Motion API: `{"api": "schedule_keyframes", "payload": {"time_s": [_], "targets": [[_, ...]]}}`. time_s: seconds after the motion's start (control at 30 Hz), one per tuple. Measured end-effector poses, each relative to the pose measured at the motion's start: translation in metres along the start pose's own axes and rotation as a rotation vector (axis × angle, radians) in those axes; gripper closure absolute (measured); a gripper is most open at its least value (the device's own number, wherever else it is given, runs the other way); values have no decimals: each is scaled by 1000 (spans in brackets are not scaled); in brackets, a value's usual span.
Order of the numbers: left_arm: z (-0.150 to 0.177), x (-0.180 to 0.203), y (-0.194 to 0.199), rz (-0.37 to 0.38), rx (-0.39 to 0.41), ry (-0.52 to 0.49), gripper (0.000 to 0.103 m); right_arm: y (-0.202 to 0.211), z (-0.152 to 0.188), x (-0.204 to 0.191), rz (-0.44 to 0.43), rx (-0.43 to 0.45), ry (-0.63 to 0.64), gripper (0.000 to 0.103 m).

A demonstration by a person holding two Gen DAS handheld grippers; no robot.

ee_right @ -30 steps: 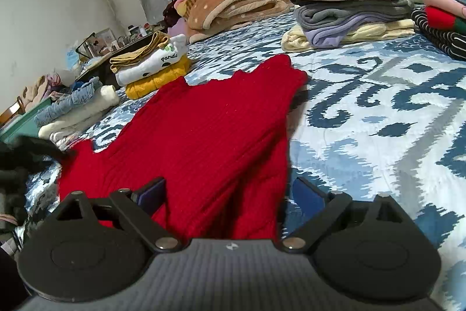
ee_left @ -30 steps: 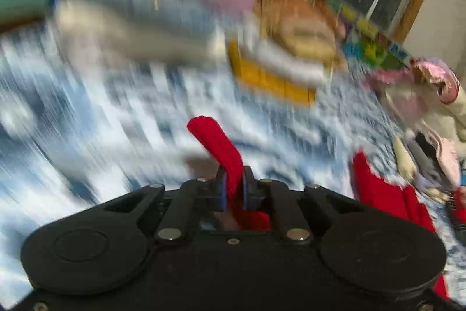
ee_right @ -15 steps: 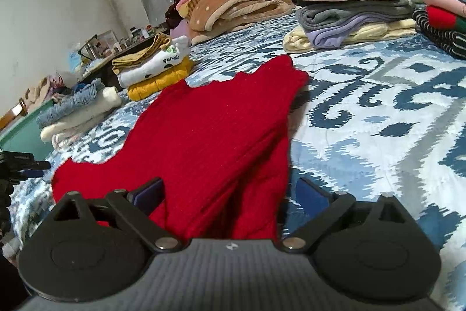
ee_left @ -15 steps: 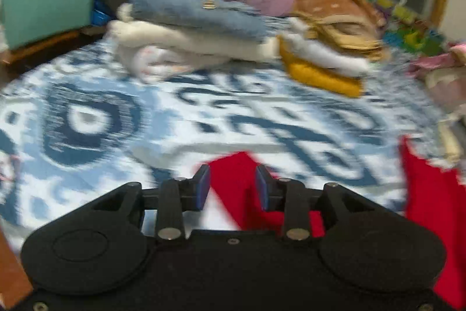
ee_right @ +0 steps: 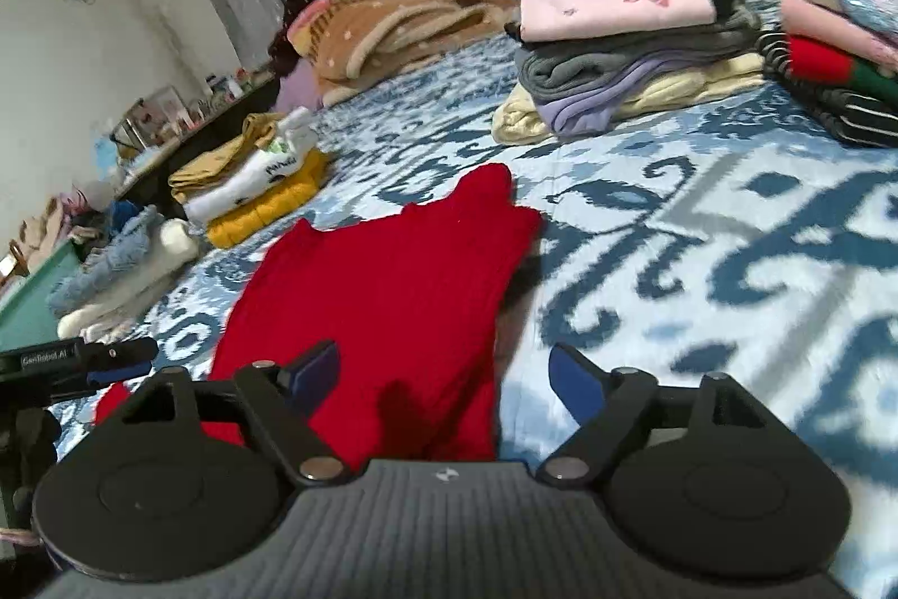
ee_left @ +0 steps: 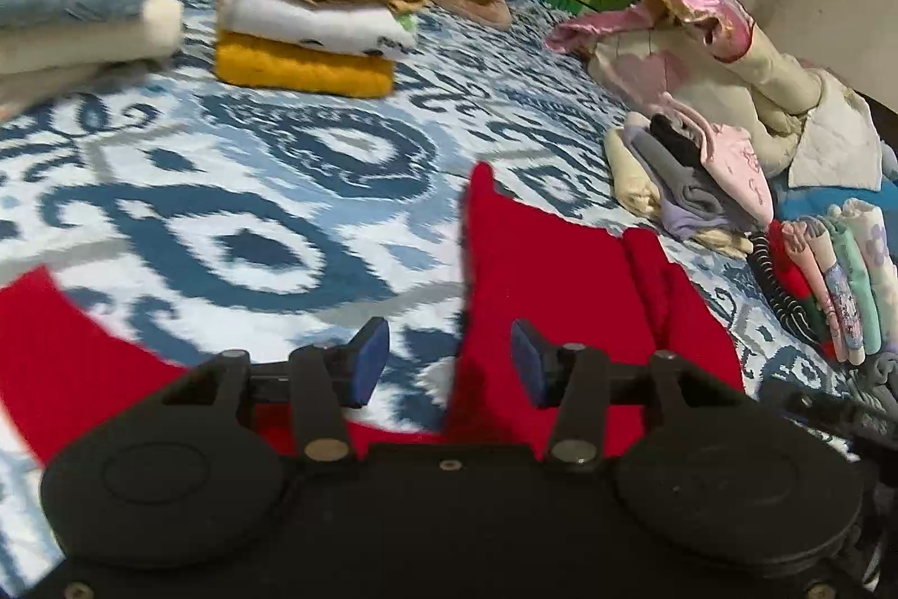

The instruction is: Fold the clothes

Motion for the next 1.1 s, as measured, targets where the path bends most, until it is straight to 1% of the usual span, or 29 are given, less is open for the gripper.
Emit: {"api": "schedule_keyframes", "payload": {"time_s": [0.07,0.17,0.2,0.27,0.33,0.37,0.4,0.43,0.47,0.53,0.57,0.63,0.7,0.77,0.87,0.93,1.0,1.1], "targets": [[-2,4,-7,4,-1,-8,57,-15,-8,2,3,-15,-5,28],[-3,7,-14,18,-7,-15,57,-31,-16,5,9,-19,-12,34],[-2,7,-15,20,-10,-19,57,-36,-17,6,10,-25,-14,38],[-1,6,-17,26,-16,-20,57,-46,-19,7,15,-39,-18,42],[-1,6,-18,29,-17,-23,56,-51,-18,8,9,-44,-34,52],[-1,6,-18,27,-17,-24,57,-52,-18,8,4,-42,-44,54],[-1,6,-18,26,-17,-25,57,-52,-18,7,7,-31,-44,59],[0,7,-18,29,-18,-27,57,-51,-19,6,11,-20,-43,68],[1,7,-17,30,-18,-29,57,-50,-20,5,14,-9,-38,72],[3,9,-16,31,-16,-37,57,-47,-23,3,21,10,-25,87],[3,10,-15,31,-14,-42,57,-47,-25,2,13,11,-18,92],[5,10,-14,23,-10,-50,57,-44,-29,-3,37,26,19,92],[6,10,-13,15,-7,-56,57,-36,-34,-5,34,46,23,92],[6,10,-11,18,-1,-55,57,-22,-39,-7,64,78,40,92],[5,8,-6,28,16,-52,57,11,-48,1,99,135,45,92],[4,7,-3,35,27,-48,57,41,-51,14,143,189,44,92],[3,7,-1,40,32,-45,57,72,-49,33,213,238,27,92],[3,8,0,43,33,-47,57,104,-33,76,311,272,-73,92]]}}
Point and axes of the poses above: each gripper's, at about its wrist camera, not at the fingertips, and y roughly against the way its jaws point, x to its right, z to its underside, the point moved 2 cm from there along -y, roughly the way its jaws point, and after that the axes turned 1 degree about -x, right-handed, at the moved point
